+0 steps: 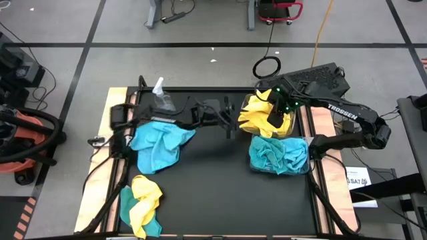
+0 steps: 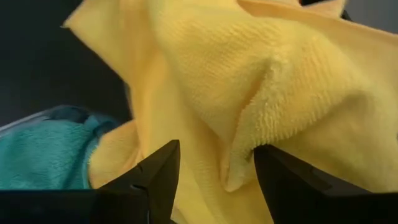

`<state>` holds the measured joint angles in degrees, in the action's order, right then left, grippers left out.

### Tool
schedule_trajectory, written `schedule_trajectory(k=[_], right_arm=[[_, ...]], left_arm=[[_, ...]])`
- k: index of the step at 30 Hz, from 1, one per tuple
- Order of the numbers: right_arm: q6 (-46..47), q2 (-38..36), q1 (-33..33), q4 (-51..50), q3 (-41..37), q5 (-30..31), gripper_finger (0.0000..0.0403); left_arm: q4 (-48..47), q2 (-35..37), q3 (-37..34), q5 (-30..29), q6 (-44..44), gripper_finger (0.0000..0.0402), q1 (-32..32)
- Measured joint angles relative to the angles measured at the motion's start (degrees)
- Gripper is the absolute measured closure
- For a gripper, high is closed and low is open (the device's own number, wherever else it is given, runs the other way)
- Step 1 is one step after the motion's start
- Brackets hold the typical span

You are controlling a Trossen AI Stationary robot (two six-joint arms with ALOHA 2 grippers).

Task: Sort microfiber towel by color & place in baskets
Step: Put the yellow microfiber towel into the top transparent bin

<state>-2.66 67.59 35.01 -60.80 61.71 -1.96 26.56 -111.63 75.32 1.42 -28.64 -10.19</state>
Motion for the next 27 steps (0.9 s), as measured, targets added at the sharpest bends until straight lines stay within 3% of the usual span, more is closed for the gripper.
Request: schedule_trajectory(k=[4,8,19,27], right_arm=[[-1.0,0.0,-1.3,0.6,0.0,-3.9,0.0204],[-1.2,0.0,-2.4,0.7,0.0,-5.7,0.0204],[-1.3,-0.1,-4.8,-1.8,0.3,-5.9,0.0204],[-1.4,-2.3,-4.8,-5.9,8.8,-3.6,0.0204]], left_arm=[[0.8,-6.0,1.9,2.5,3.0,0.0214,-2.1],[2.8,-8.6,2.7,-1.3,3.3,0.0214,-2.1],[-2.4,-9.1,3.4,-2.7,7.3,0.0214,-4.6],[-2.6,-9.1,3.4,-0.7,8.8,0.0214,-5.2]])
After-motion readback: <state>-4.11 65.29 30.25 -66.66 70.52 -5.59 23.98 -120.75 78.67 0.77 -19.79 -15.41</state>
